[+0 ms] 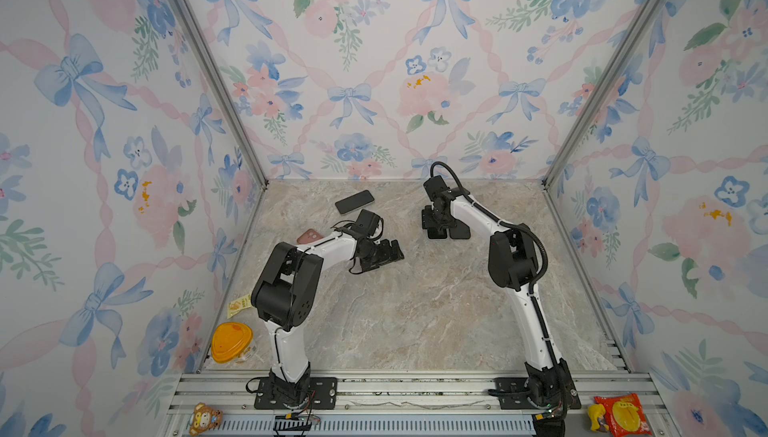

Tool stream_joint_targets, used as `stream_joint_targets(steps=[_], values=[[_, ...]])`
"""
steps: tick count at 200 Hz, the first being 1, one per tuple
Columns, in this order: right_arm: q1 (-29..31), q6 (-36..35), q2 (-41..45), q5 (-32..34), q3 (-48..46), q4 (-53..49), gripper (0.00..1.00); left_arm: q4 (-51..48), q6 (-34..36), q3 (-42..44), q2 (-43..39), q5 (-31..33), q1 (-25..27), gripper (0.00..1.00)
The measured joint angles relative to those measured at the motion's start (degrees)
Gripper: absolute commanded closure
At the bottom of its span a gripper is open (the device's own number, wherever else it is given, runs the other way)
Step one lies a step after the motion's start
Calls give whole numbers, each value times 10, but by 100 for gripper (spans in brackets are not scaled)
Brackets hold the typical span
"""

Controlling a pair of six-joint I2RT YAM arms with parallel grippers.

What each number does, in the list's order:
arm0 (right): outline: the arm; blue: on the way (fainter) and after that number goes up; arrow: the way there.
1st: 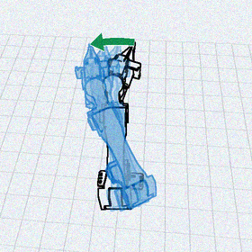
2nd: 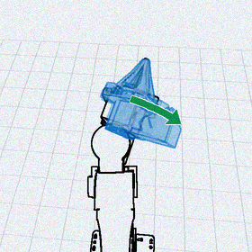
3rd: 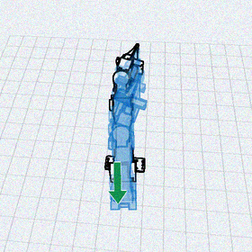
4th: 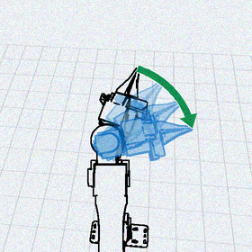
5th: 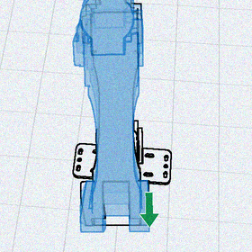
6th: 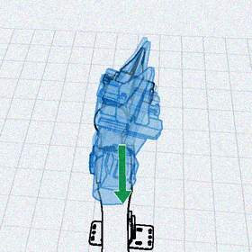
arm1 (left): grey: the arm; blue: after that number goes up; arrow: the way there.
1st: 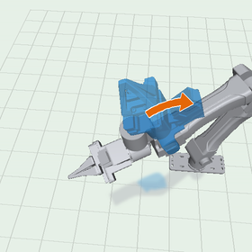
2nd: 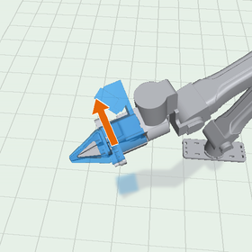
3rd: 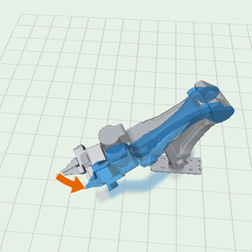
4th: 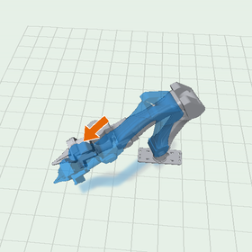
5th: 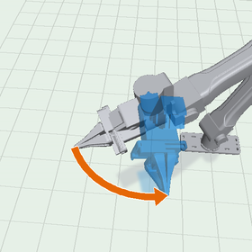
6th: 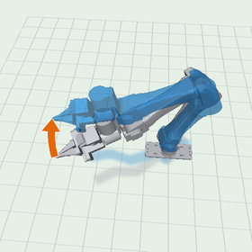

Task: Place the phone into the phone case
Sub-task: 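Lower the cased phone beside the black phone and open the right gripper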

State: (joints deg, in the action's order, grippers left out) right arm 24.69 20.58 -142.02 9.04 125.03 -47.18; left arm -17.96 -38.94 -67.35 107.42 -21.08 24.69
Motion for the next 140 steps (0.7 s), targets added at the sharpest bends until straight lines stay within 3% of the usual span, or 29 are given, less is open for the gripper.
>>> stream_joint_targets(steps=[93, 140], values=[[-3, 33, -11, 2, 11, 0, 44, 1, 0, 7, -5, 0, -2, 4], [-4, 39, -16, 2, 21, -2, 37, 1, 0, 10, -8, -1, -5, 4]])
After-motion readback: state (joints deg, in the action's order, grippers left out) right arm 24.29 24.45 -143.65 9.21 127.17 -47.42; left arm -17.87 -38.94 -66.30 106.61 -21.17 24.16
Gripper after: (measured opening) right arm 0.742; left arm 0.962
